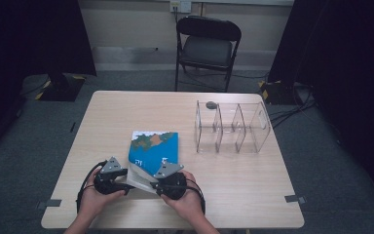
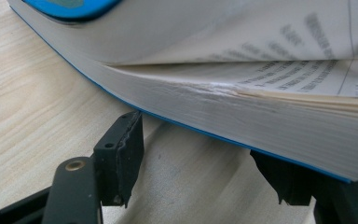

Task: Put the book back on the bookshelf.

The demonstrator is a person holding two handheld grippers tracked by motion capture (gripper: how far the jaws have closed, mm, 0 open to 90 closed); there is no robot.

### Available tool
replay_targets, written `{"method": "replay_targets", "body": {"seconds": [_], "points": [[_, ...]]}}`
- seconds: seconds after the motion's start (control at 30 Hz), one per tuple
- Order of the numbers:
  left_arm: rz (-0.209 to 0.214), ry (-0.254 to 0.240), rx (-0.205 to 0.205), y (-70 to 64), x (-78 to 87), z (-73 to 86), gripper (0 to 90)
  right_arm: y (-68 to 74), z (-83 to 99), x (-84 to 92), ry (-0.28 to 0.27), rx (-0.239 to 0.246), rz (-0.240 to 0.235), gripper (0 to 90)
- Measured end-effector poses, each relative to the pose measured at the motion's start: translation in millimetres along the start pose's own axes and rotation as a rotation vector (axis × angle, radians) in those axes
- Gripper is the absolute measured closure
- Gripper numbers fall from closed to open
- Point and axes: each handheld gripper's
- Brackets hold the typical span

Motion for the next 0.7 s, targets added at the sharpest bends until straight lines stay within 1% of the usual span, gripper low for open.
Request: {"method": "replay_targets", "body": {"seconds": [0.03, 0.07, 0.1, 0.13, 0.17, 0.23, 0.27, 0.3, 0.33, 0.37, 0.4, 0.43, 0.5, 0.53, 0.6, 0.63, 0.7], "points": [[0.001, 0.003, -0.008, 0.3, 0.3, -0.6, 34.5, 0.7, 0.3, -0.1, -0.003, 0.004, -0.002, 69.0], [-0.002, 0.001, 0.000, -0.6, 0.3, -0.9, 34.8, 1.5, 0.4, -0.4, -0.001, 0.015, -0.005, 67.2], [-0.004, 0.008, -0.005, -1.2, 0.2, -1.4, 35.3, 2.0, 0.5, -0.8, 0.005, 0.029, -0.013, 65.8], [-0.007, 0.012, -0.012, -1.2, 0.3, -1.4, 35.6, 3.0, 0.4, -1.1, 0.009, 0.032, -0.013, 65.0], [-0.004, 0.012, -0.012, -1.0, 0.1, -1.3, 35.6, 2.7, 0.5, -1.5, 0.005, 0.040, -0.020, 64.1], [0.006, 0.024, -0.013, -0.5, 0.1, -0.6, 35.6, 1.9, 0.9, -1.5, 0.008, 0.042, -0.037, 61.8], [0.002, 0.019, -0.014, -0.8, -0.3, 0.0, 35.6, 1.5, 1.4, -1.1, 0.010, 0.029, -0.044, 59.6], [0.008, 0.028, -0.024, 0.3, 0.4, 0.0, 35.6, -0.3, 1.9, -1.0, 0.005, 0.016, -0.062, 57.8], [0.008, 0.018, 0.000, -0.5, 0.0, 0.7, 35.6, -0.8, 2.3, -0.7, 0.006, 0.011, -0.071, 55.4], [0.010, 0.034, -0.010, -0.2, 0.1, 0.9, 35.5, -0.9, 2.5, -0.4, 0.010, 0.001, -0.090, 51.8], [0.015, 0.037, -0.022, 0.9, 0.2, 1.1, 35.5, -1.6, 3.5, -0.4, 0.009, -0.014, -0.107, 49.6], [0.016, 0.034, -0.013, 0.7, 0.1, 1.4, 35.7, -1.3, 4.6, -0.2, 0.003, -0.012, -0.111, 47.1], [0.014, 0.036, -0.012, 0.0, 0.2, 0.7, 36.1, 1.9, 6.5, -0.7, 0.001, 0.017, -0.110, 39.9], [0.009, 0.026, -0.001, -1.0, -0.2, 0.6, 36.2, 3.4, 7.3, -1.1, 0.004, 0.026, -0.106, 36.0], [0.013, 0.030, -0.011, -0.8, 0.4, -0.1, 36.7, 6.1, 10.2, -3.7, -0.009, 0.068, -0.100, 31.3], [0.023, 0.026, 0.007, -1.7, 0.7, -0.1, 37.0, 7.6, 11.4, -4.8, -0.014, 0.080, -0.097, 28.2], [0.034, 0.021, 0.012, -1.8, 0.6, -0.2, 38.4, 7.6, 13.8, -7.6, -0.031, 0.103, -0.090, 26.7]]}}
Point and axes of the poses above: each handheld gripper's, and its own axes: x roughly backward along the jaws, z roughly out of its underside, y roughly to its left, and after that the axes turned 15 degrees about -y, right-handed
